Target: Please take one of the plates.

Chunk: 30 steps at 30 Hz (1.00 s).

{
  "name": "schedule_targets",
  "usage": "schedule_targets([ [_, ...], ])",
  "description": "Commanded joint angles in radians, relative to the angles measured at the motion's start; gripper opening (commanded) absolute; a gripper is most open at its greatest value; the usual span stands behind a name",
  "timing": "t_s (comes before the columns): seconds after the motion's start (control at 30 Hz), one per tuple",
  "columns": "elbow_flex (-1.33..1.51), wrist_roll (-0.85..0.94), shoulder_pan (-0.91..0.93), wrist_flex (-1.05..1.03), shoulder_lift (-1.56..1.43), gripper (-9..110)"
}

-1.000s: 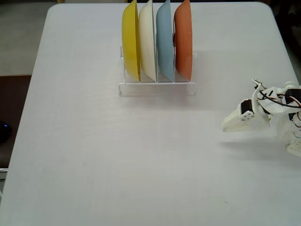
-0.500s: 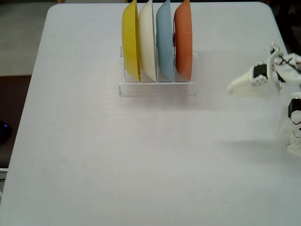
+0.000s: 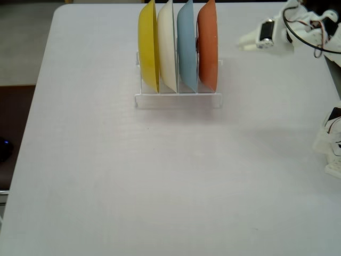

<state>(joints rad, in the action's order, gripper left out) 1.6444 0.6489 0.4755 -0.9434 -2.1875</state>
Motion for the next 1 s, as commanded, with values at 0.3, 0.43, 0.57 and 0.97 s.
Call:
schedule_targets([
  [0.3,-0.403,0.147,0.075,-0.038,0.235,26],
  [0.43,-0.417,0.15,0.098,-0.046,0.273,29],
  [0.57,-0.437,0.153,0.106,-0.054,0.314,29],
  [0.97,-0.569,0.178,0.118,-0.055,0.474,30],
])
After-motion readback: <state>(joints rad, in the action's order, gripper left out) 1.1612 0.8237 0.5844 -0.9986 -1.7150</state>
